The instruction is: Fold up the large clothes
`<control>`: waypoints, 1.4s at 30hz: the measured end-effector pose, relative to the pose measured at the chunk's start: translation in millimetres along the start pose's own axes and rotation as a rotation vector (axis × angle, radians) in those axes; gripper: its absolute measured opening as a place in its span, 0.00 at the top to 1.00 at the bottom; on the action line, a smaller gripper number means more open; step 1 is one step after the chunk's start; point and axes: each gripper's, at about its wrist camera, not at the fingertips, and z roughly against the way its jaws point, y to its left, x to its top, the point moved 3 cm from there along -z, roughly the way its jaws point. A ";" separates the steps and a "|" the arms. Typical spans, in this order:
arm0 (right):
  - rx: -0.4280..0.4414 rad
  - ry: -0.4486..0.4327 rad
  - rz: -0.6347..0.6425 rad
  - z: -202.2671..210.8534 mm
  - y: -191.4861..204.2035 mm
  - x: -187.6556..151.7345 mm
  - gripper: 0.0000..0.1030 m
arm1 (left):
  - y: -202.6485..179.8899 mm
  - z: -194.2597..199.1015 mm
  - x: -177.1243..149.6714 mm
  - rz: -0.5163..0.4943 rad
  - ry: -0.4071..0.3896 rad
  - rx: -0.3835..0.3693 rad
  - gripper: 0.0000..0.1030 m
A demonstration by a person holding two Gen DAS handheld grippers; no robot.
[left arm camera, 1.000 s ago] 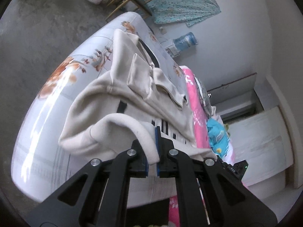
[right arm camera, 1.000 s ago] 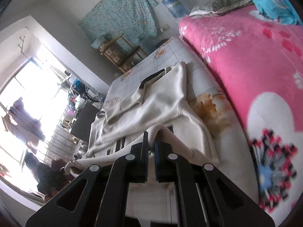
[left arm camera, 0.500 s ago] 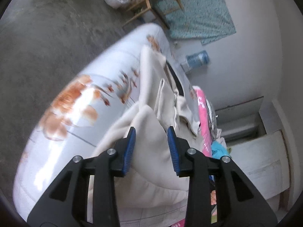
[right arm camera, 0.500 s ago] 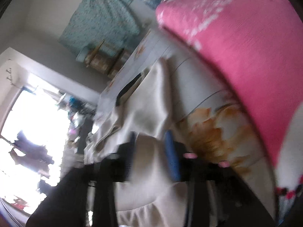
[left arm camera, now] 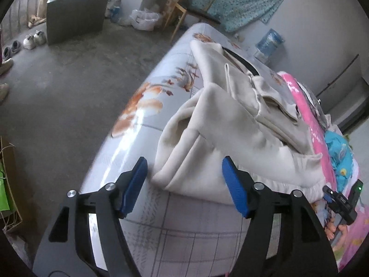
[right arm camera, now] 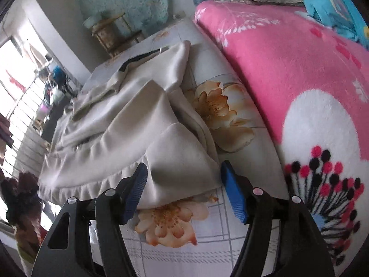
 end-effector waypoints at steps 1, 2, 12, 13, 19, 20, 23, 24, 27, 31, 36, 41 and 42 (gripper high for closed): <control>0.004 -0.007 -0.005 1.2 0.0 0.4 0.37 | -0.4 -0.6 1.8 0.000 -0.005 0.015 0.43; 0.004 -0.008 -0.005 0.4 0.0 1.6 0.38 | -1.1 -1.6 3.7 -0.003 -0.007 0.020 0.46; -0.068 0.000 0.060 -1.7 9.0 -2.7 0.40 | -16.3 -3.9 -4.4 -0.108 -0.022 0.105 0.53; -0.077 -0.002 0.069 -1.6 10.5 -2.6 0.40 | -17.3 -4.0 -5.0 -0.118 -0.025 0.118 0.54; -0.079 0.020 0.049 1.3 12.2 -6.5 0.40 | -16.3 0.1 -7.4 -0.115 -0.036 0.116 0.60; -0.074 0.020 0.040 1.7 10.8 -7.1 0.40 | -14.3 -0.5 -7.3 -0.107 -0.031 0.109 0.60; -0.072 0.014 0.036 0.9 9.1 -5.1 0.40 | -13.5 -2.9 -6.2 -0.107 -0.028 0.106 0.60; -0.072 0.012 0.034 0.2 8.4 -3.9 0.40 | -14.1 -4.0 -6.0 -0.110 -0.029 0.107 0.60; -0.066 0.008 0.025 -3.7 6.9 0.6 0.40 | -15.0 -6.5 -5.2 -0.119 -0.032 0.111 0.60; -0.076 0.007 0.037 -9.3 9.9 3.2 0.40 | -17.3 -7.7 -5.2 -0.136 -0.041 0.134 0.63; -0.147 0.007 0.099 -13.1 16.4 3.7 0.56 | -24.0 -8.3 -5.3 -0.182 -0.042 0.192 0.73; -0.189 0.011 0.132 -15.4 17.1 3.6 0.77 | -27.2 -4.6 -6.1 -0.216 -0.057 0.208 0.83; -0.183 0.015 0.131 -16.0 17.0 4.1 0.79 | -27.8 -3.9 -6.5 -0.221 -0.058 0.209 0.87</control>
